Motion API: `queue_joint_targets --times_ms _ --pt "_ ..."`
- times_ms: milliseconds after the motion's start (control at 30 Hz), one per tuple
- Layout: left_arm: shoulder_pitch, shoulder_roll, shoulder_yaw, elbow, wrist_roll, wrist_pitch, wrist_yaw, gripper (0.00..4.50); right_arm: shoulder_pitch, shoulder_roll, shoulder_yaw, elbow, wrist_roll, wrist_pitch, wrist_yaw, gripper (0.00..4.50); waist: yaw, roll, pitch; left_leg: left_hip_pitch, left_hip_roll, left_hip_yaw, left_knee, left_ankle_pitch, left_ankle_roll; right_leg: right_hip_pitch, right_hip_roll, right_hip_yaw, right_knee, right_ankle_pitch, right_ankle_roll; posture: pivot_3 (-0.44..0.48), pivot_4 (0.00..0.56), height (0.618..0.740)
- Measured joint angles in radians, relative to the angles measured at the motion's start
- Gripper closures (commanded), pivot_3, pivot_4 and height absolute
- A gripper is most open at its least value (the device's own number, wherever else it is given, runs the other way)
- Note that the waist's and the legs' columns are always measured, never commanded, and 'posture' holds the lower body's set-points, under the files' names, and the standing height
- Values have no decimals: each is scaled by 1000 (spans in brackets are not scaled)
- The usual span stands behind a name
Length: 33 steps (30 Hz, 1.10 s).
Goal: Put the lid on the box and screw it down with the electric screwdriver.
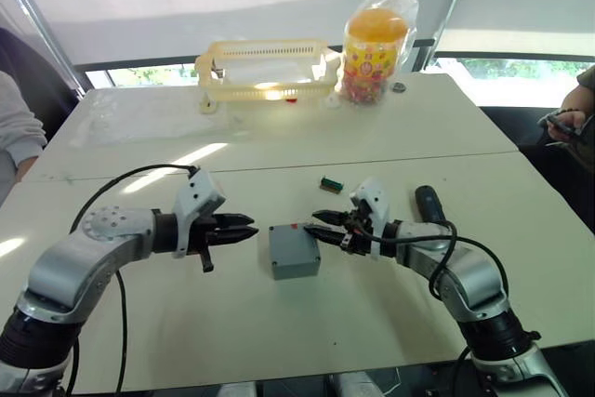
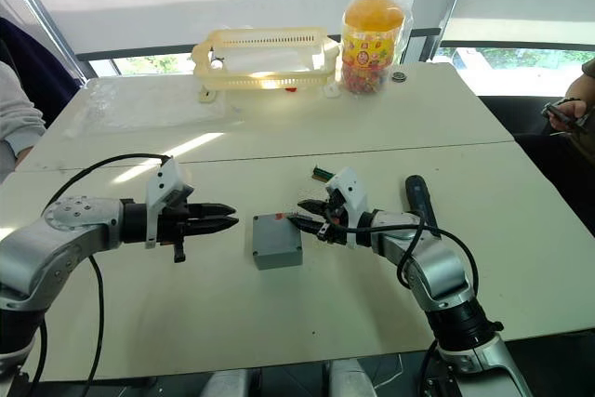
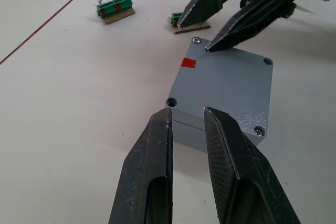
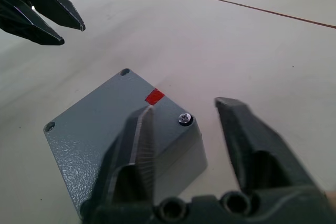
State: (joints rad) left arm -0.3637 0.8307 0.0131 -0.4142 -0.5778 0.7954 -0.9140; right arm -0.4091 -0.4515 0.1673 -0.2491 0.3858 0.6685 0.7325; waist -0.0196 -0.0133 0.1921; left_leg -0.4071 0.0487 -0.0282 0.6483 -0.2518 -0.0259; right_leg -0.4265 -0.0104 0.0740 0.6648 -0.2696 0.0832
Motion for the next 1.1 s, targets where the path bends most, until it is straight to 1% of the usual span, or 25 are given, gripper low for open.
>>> queue_joint_targets --times_ms 33,67,200,267,333,400,467,500,567,600,667,733,833,933,1100 --pt "-3 -1 -1 3 0 0 -1 3565 -2 -2 -1 0 0 0 1 347 0 0 0 0 0 0 0 0 0 0 0 0 0 0 0 0 150 740" --pt "-5 -1 -1 4 0 -1 -2 3565 -3 -6 -4 -2 1 1 2 56 0 0 0 0 0 0 0 0 0 0 0 0 0 0 0 0 150 740" --pt "-40 -7 -5 24 -2 -2 -21 3565 -17 -71 -69 -56 42 56 10 56 5 0 0 -1 0 0 1 0 0 0 0 0 0 0 0 0 150 740" --pt "-70 -10 -7 32 -3 -2 -37 3565 -47 -103 -161 -99 104 129 -5 56 5 0 0 -1 0 0 1 0 0 0 0 0 0 0 0 0 150 740" --pt "-109 -16 -20 39 -8 -5 -60 3565 -97 -146 -276 -125 198 252 -33 56 5 0 0 -1 0 0 1 0 0 0 0 0 0 0 0 0 150 740" --pt "-134 -20 -38 39 -16 -13 -86 3565 -142 -220 -369 -133 259 361 -53 56 6 0 0 -1 0 0 1 0 0 0 0 0 0 0 0 0 150 740" --pt "-158 -26 -67 36 -21 -24 -123 3565 -165 -373 -410 -129 300 505 -47 56 8 0 0 -1 -1 0 0 0 0 0 -1 0 -1 0 0 0 150 740" --pt "-161 -26 -78 30 -22 -28 -136 3565 -180 -428 -420 -116 307 565 -44 56 6 0 0 -1 -1 0 0 0 0 0 -1 0 -2 0 0 0 150 740" --pt "-185 -28 -121 25 -19 -48 -174 3565 -271 -551 -403 -31 309 763 -53 56 2 1 1 -1 0 2 0 0 0 -1 -1 2 -1 -1 -1 0 150 740" --pt "-200 -30 -140 16 -18 -66 -194 3565 -312 -639 -379 30 323 854 -56 56 1 1 1 0 0 2 0 0 0 -1 0 2 -2 -2 -3 0 150 740" --pt "-203 -32 -150 10 -14 -82 -206 3565 -324 -748 -325 99 380 917 -41 56 0 0 0 0 0 2 -1 -1 1 0 0 2 -2 -2 -4 0 150 740" --pt "-218 -56 -163 11 -8 -85 -204 3565 -330 -813 -231 195 473 939 -32 56 -4 0 0 0 0 2 0 -1 2 0 0 2 -2 -2 -3 0 150 740" --pt "-228 -74 -179 8 3 -105 -199 3565 -350 -822 -86 318 610 939 -79 56 -11 0 0 0 0 4 0 -1 2 0 0 4 -2 -1 -1 0 150 740" --pt "-212 -80 -190 7 17 -111 -192 3565 -376 -821 16 403 720 939 -169 56 -18 0 0 -1 0 4 0 -1 2 -1 0 4 -2 -1 0 0 150 740" --pt "-171 -45 -188 -16 25 -110 -189 3565 -388 -805 74 455 822 940 -316 56 -23 0 1 -1 0 4 0 -1 2 -2 0 4 -2 -1 0 0 150 740"
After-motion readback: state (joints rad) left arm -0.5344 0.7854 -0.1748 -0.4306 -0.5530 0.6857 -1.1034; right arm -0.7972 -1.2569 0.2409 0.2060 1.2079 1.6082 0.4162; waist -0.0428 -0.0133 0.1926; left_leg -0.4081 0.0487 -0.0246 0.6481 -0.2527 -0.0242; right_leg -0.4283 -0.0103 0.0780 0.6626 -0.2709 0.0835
